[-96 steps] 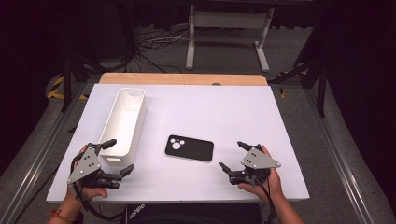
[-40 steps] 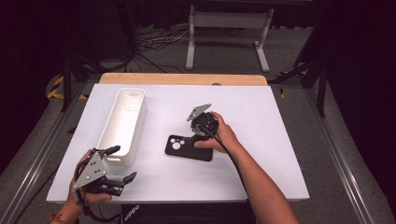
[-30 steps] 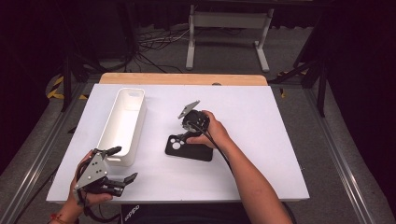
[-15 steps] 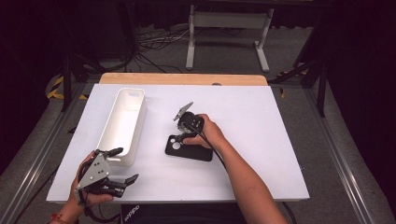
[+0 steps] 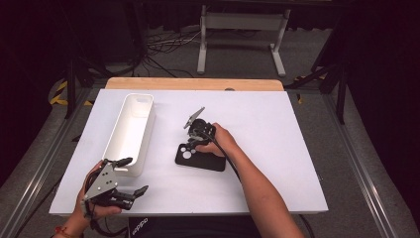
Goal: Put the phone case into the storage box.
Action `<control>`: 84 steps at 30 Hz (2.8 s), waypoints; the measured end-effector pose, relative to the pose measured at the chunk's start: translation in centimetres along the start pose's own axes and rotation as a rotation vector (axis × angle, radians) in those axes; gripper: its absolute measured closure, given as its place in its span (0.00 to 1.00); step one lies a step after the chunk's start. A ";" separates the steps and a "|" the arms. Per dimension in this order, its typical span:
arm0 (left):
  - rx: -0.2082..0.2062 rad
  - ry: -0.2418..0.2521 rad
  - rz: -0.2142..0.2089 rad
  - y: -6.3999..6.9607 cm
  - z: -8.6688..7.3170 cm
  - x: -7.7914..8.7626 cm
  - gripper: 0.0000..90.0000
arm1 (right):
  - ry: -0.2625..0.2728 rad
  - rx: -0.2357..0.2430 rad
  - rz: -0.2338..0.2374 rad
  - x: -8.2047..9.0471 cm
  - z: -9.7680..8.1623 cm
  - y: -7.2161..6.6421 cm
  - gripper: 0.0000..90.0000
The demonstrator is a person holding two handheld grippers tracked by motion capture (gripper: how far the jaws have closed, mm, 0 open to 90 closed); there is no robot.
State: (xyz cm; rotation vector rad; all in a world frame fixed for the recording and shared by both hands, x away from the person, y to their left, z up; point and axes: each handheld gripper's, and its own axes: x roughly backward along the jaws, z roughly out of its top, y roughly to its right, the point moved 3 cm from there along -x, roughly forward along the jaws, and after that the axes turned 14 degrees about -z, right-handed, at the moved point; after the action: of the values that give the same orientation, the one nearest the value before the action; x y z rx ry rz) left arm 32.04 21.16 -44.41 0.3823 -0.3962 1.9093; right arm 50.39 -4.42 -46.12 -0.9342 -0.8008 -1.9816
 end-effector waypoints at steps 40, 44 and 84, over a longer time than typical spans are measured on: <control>0.011 0.004 -0.018 0.3 0.5 -0.1 0.07 | 0.102 0.073 -0.110 4.4 0.3 -1.5 0.98; 0.020 0.014 -0.013 0.3 0.7 0.0 0.08 | 0.190 0.059 -0.160 6.5 0.2 -1.8 0.98; 0.240 0.180 -0.100 -0.9 8.7 -9.2 0.39 | 0.660 -0.128 -0.449 15.5 -4.0 -3.5 0.98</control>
State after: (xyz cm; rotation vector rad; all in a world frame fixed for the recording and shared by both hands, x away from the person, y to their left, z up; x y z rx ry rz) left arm 36.77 10.00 -40.64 0.3759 -0.0273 1.8797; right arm 39.57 -11.74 -36.17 -0.1165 -0.5272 -2.5381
